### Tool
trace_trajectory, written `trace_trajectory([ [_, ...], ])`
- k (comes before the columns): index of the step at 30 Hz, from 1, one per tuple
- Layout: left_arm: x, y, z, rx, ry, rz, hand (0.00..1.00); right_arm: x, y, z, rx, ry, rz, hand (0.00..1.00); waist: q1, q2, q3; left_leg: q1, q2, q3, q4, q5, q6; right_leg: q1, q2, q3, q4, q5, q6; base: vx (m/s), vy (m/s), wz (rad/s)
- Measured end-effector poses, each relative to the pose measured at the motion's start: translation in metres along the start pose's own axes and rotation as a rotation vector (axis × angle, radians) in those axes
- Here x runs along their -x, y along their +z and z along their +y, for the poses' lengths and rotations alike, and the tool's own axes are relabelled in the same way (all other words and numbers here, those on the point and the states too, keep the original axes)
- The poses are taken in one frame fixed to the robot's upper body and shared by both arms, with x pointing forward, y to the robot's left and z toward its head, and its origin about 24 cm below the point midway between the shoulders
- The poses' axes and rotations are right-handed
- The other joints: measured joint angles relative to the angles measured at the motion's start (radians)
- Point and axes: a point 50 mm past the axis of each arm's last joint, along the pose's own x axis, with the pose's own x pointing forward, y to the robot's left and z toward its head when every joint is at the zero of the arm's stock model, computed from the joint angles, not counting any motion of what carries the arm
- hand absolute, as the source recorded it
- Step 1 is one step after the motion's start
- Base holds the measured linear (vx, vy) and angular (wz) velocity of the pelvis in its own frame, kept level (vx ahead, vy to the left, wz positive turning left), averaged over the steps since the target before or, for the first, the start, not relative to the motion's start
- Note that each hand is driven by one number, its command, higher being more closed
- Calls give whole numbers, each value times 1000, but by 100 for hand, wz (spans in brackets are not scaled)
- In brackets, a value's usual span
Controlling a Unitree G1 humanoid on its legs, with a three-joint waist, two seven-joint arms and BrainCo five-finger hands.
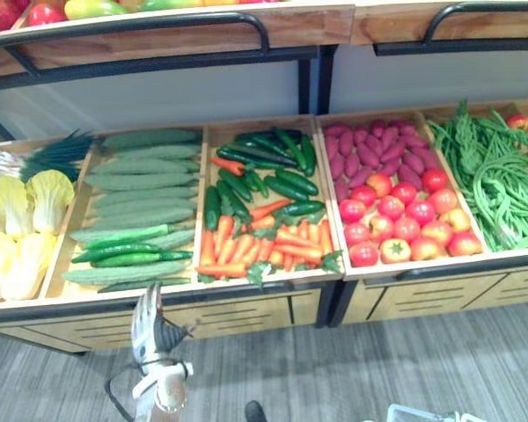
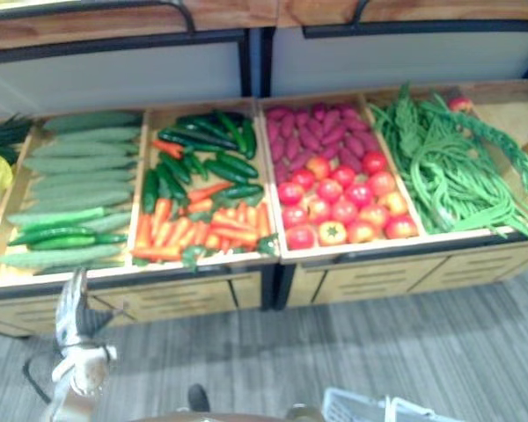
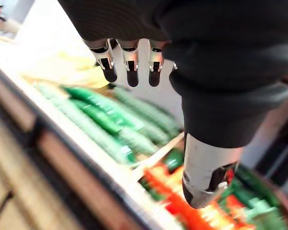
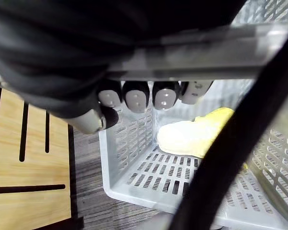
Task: Pick vegetable in the basket
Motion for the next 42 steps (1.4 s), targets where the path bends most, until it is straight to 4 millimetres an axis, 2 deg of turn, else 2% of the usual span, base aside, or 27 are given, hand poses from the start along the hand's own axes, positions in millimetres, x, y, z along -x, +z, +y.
trace_trajectory([
  [3, -7, 39, 12, 37, 36, -226, 0, -1, 1, -6, 7, -13, -1, 100, 0, 12, -8, 10, 4, 0, 0, -4, -5, 0, 5, 16, -6, 4, -1, 29, -3, -17],
  [7, -12, 57, 15, 34, 6, -376, 0, -2, 1, -10, 11, -22, -2, 100, -8, 23, -18, 17, 13, -3, -1, -10, -12, 3, 17, 33, -22, 14, -6, 25, -6, -15],
  [9, -20, 64, 14, -3, -36, -454, 0, -2, 2, -10, 11, -21, -5, 100, -26, 25, -20, 18, 18, 0, -1, -11, -13, 1, 22, 40, -24, 16, -7, 16, 2, -10],
  [12, -37, 66, 8, -93, -130, -539, 0, -2, 5, -9, 12, -18, -15, 100, -29, 26, -21, 24, 25, 19, -1, -15, -18, -9, 31, 69, -31, 27, -10, 13, 8, -27],
  [15, -51, 60, 1, -168, -201, -544, 0, -3, 9, -9, 12, -19, -26, 100, -36, 26, -20, 40, 28, 49, -1, -23, -26, -18, 37, 111, -37, 37, -10, 25, 19, -44],
  [17, -60, 49, -3, -226, -251, -508, 0, -5, 16, -8, 13, -16, -47, 100, -57, 30, -16, 52, 28, 89, 0, -29, -25, -32, 39, 152, -38, 47, -8, 31, 32, -56],
  [19, -77, 38, -5, -302, -279, -448, 0, -5, 22, -7, 23, -10, -72, 100, -59, 34, -12, 56, 29, 125, 0, -32, -28, -62, 47, 212, -38, 65, -6, 38, 22, -75],
  [26, -97, 30, -14, -426, -334, -391, 0, -4, 23, -5, 50, 8, -82, 100, -103, 48, 6, 73, 42, 174, -2, -37, -36, -82, 63, 267, -41, 86, -6, 13, -2, -30],
  [30, -104, 33, -14, -446, -326, -383, 0, -4, 29, -2, 64, 17, -113, 100, -103, 55, 24, 67, 52, 205, -2, -40, -41, -114, 74, 289, -35, 89, -6, -31, -20, -24],
  [37, -111, 55, -28, -431, -340, -424, 0, -2, 34, 1, 83, 26, -151, 100, -105, 53, 34, 46, 58, 242, -2, -43, -45, -151, 76, 305, -27, 93, -5, 33, -2, -10],
  [42, -113, 62, -40, -421, -372, -400, 0, -3, 44, 2, 86, 26, -190, 100, -103, 51, 37, 15, 59, 264, 4, -40, -45, -202, 80, 337, -6, 100, -6, 62, -3, -11],
])
